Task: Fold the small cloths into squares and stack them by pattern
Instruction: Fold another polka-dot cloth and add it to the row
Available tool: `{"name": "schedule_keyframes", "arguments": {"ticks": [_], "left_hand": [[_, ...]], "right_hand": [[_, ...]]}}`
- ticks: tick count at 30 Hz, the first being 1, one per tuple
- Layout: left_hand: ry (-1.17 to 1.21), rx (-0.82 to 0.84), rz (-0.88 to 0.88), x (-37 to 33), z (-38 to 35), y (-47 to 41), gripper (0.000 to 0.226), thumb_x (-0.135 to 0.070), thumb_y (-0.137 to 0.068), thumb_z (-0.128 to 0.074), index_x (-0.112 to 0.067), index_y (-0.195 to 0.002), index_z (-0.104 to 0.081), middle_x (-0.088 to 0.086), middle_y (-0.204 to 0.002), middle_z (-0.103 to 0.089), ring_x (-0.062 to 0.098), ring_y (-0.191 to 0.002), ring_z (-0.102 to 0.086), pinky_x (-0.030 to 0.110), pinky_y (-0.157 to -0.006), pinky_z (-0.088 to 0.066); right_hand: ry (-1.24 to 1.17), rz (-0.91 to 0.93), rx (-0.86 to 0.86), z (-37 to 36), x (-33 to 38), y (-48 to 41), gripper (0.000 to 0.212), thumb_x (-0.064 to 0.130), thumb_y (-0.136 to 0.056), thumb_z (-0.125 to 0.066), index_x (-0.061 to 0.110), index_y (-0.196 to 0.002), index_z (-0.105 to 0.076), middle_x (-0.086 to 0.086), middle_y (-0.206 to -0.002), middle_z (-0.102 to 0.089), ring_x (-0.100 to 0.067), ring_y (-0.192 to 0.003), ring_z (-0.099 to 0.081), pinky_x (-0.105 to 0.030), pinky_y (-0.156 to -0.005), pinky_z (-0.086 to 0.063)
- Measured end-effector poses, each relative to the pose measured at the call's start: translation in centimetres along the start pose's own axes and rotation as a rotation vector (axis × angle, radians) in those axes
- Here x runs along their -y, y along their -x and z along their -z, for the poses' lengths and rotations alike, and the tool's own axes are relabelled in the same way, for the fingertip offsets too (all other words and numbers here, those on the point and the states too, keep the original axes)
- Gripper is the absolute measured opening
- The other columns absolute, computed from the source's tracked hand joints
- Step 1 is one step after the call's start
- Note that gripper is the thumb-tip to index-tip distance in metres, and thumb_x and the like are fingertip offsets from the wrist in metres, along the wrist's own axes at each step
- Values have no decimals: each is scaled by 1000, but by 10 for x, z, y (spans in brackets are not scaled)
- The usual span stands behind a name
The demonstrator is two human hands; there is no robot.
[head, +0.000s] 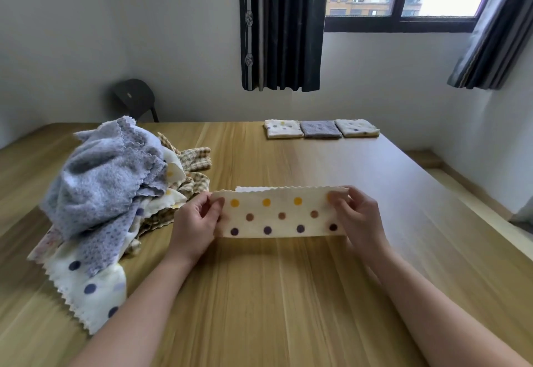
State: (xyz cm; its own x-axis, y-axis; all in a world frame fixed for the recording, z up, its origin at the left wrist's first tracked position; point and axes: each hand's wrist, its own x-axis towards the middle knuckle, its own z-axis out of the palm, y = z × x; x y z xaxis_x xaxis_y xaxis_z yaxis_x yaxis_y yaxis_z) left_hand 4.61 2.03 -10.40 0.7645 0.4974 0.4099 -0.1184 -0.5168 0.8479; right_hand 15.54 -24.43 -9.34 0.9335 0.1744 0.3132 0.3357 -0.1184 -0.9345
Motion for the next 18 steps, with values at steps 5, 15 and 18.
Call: {"name": "schedule_keyframes", "arguments": {"ticks": [5,15,18], "left_hand": [[-153,-41,11,-9,-11,-12,23,-18,-96,-54,-9,-76,-59,-1,-66,-59,11,-62,-52,30,-62,-42],[-692,27,127,-14,-44,-45,31,-23,-100,-37,-13,-72,-44,0,-66,-50,25,-68,-51,31,-52,-29],[-869,15,74,-15,-50,-49,28,-24,-102,-33,-14,-83,-51,-1,-69,-51,21,-65,-49,29,-49,-26]], "right_hand": [[172,-82,29,1,4,-12,22,17,-97,-50,22,-85,-68,1,-76,-65,-16,-70,-60,-31,-61,-49],[600,-151,51,-10,-6,-50,24,18,-97,-45,7,-93,-65,-7,-88,-64,-23,-81,-57,-35,-73,-47],[715,-119,43,-14,-8,-54,24,22,-97,-46,9,-84,-62,-6,-79,-63,-25,-74,-61,-40,-72,-52]]}}
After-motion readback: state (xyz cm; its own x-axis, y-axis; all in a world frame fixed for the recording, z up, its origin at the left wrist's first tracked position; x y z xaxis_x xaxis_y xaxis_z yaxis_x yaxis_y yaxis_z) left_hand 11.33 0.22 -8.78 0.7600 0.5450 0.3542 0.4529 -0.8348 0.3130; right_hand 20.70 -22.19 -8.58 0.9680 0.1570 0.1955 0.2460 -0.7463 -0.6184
